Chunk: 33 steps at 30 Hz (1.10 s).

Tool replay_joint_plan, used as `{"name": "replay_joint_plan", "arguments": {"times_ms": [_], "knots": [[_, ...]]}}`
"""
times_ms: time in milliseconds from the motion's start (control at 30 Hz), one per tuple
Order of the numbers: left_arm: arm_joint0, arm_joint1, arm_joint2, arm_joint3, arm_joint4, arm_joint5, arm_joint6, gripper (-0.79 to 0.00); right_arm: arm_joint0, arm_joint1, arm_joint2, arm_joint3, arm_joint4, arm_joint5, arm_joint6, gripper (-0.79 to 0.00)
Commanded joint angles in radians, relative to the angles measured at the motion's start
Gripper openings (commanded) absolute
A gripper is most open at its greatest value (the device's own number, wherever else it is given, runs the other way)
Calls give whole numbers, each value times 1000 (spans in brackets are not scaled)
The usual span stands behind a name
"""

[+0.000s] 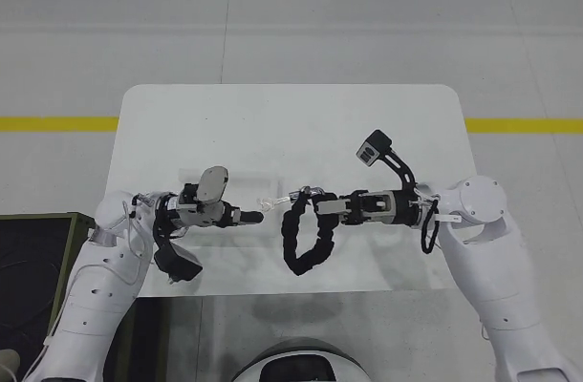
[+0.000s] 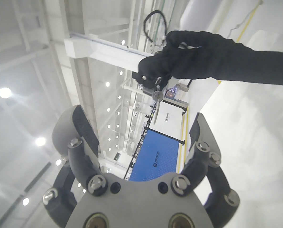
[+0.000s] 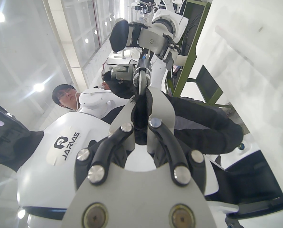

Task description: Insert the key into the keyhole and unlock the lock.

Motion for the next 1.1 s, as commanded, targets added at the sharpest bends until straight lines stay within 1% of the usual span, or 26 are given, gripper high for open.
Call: {"name": "replay_joint_plan", "arguments": {"times_ms": [0, 200, 333, 367, 433, 467, 500, 567, 633, 667, 767, 800, 833, 867, 1067], "knots": [[-10, -5, 1, 40, -122, -76, -11, 0, -3, 1, 4, -2, 1, -1, -1, -785], [-10, -5, 1, 40, -122, -76, -11, 0, -3, 1, 4, -2, 1, -1, -1, -785], [-10, -5, 1, 40, -122, -76, -11, 0, -63, 5, 17, -49, 14, -13, -29, -785], [14, -5, -2, 21, -149, -102, -27, 0, -65, 6, 22, -53, 13, -16, -32, -785], [25, 0, -42, -23, -250, -232, -63, 0, -64, 7, 27, -59, 10, -26, -39, -785], [30, 4, -62, -41, -293, -322, -95, 0, -64, 8, 28, -63, 9, -28, -41, -785], [34, 11, -75, -55, -324, -454, -160, 0, -63, 9, 30, -68, 3, -34, -45, -785], [35, 25, -105, -137, -417, -618, -324, 0, -67, 10, 33, -80, -4, -44, -54, -785], [37, 41, -144, -196, -576, -783, -489, 0, -71, 11, 36, -88, -3, -49, -61, -785], [40, 49, -168, -200, -668, -855, -561, 0, -72, 12, 36, -91, -5, -50, -63, -785], [62, 81, -150, -204, -897, -863, -695, 0, -71, 14, 34, -95, -7, -51, -66, -785], [79, 94, -118, -198, -1014, -863, -763, 0, -69, 14, 33, -95, -7, -51, -67, -785], [81, 108, -99, -205, -1132, -863, -843, 0, -67, 14, 32, -94, -9, -52, -69, -785], [82, 112, -94, -205, -1173, -863, -872, 0, -65, 15, 31, -93, -7, -52, -69, -785], [82, 112, -94, -205, -1173, -863, -872, 0, -63, 16, 33, -95, -11, -55, -65, -785]]}}
